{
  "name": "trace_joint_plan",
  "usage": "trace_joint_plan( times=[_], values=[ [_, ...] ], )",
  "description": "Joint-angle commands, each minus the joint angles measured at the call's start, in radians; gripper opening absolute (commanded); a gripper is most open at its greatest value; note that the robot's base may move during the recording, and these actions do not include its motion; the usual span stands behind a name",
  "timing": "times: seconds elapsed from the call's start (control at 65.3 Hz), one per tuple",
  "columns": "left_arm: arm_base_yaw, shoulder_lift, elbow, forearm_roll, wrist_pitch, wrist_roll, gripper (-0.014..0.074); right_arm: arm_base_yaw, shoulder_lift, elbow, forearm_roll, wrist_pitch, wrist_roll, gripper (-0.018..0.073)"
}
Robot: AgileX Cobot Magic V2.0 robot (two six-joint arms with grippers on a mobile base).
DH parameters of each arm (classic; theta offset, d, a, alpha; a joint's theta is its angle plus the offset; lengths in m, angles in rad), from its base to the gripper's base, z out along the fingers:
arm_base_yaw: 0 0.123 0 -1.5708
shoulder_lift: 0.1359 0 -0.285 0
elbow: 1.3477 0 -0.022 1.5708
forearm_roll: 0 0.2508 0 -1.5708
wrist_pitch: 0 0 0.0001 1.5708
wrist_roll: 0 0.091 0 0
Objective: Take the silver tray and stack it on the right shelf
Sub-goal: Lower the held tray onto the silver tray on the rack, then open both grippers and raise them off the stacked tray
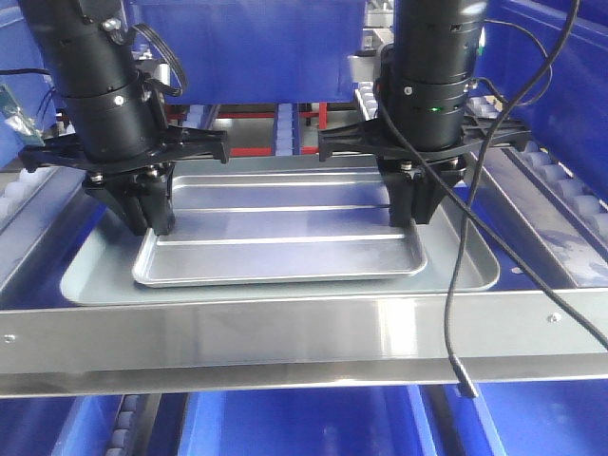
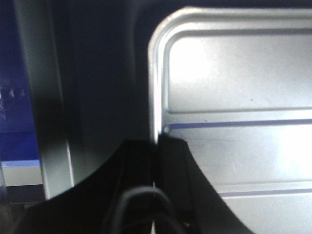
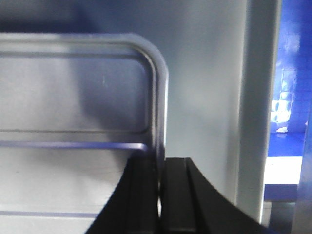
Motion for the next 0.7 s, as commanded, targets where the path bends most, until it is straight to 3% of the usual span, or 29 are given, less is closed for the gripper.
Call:
trace_joint_plan(
  times=[0.0,0.444,0.536,0.689],
  values=[
    [-0.034,-0.053,-0.038,-0.114,-0.066,0.03,-0.01,0.021,-0.063,-0.053,0.096,-0.176,-0.009,0.0057],
    [-0.034,-0.053,-0.038,-0.114,-0.066,0.03,-0.01,0.021,-0.063,-0.053,0.096,-0.147,-0.009,0.0075],
    [-0.034,-0.053,-0.038,-0.112,-0.066,0.03,-0.01,0.021,-0.063,-0.053,0.096,-0.147,-0.009,0.0158],
    [-0.034,-0.053,-0.038,-0.066,-0.059,0.03,-0.01,0.021,-0.063,-0.053,0.096,-0.136,-0.009,0.0408]
  ],
)
